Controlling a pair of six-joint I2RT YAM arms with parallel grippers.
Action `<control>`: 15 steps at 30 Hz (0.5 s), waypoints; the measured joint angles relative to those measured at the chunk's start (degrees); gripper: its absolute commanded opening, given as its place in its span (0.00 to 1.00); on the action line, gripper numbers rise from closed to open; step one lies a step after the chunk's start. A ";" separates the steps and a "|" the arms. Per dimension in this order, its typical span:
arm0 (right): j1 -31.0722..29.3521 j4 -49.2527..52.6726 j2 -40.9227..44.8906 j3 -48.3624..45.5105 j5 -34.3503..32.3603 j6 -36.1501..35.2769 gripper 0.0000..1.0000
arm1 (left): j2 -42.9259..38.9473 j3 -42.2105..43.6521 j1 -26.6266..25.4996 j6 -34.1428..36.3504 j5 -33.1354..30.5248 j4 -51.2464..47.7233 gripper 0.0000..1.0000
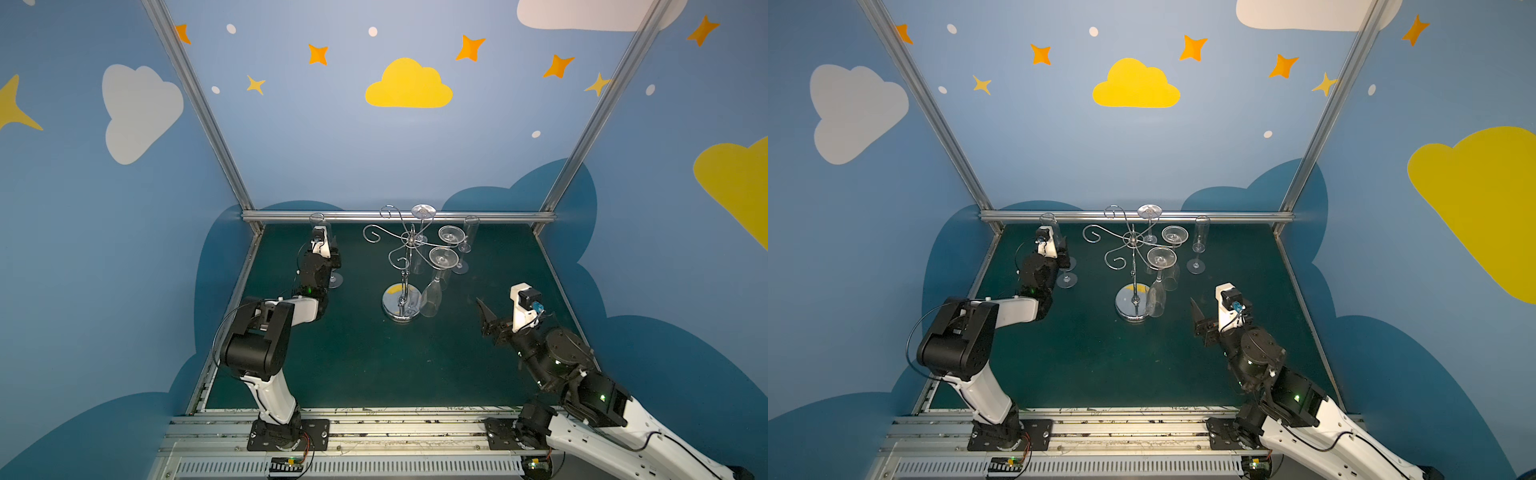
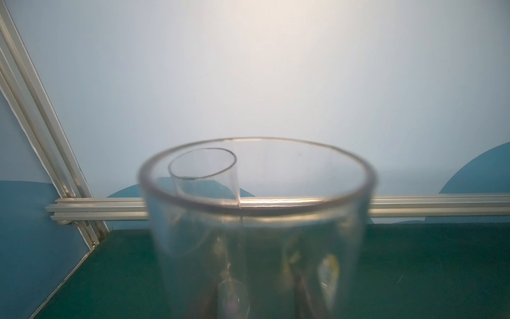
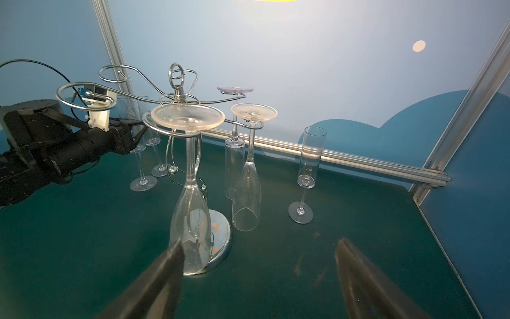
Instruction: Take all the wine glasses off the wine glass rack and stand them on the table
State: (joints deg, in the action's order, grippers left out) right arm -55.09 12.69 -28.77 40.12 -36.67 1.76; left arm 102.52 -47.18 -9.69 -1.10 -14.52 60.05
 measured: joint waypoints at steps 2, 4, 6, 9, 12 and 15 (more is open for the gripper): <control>0.66 0.02 -1.27 0.00 0.50 0.37 0.85 | 0.72 0.00 0.07 -0.26 0.20 0.11 0.37; 1.31 0.02 -2.49 0.00 1.14 0.72 0.85 | 1.03 0.00 0.07 -0.46 0.37 0.17 0.37; 1.99 0.02 -3.61 0.00 1.92 0.90 0.85 | 1.22 0.00 0.07 -0.68 0.68 0.50 0.37; 2.91 0.02 -4.39 0.00 2.95 1.14 0.85 | 1.53 0.00 0.07 -0.85 0.87 0.72 0.37; 3.58 0.04 -4.37 0.00 3.67 1.46 0.85 | 1.77 0.00 0.07 -0.92 0.90 0.83 0.37; 4.15 0.04 -3.74 0.00 4.24 1.88 0.85 | 2.14 0.00 0.11 -1.14 0.92 1.01 0.37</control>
State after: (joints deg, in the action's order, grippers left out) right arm -50.94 12.73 -32.51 40.12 -32.42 3.64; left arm 104.66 -47.18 -9.58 -2.24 -13.61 61.06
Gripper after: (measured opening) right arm 0.849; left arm 0.456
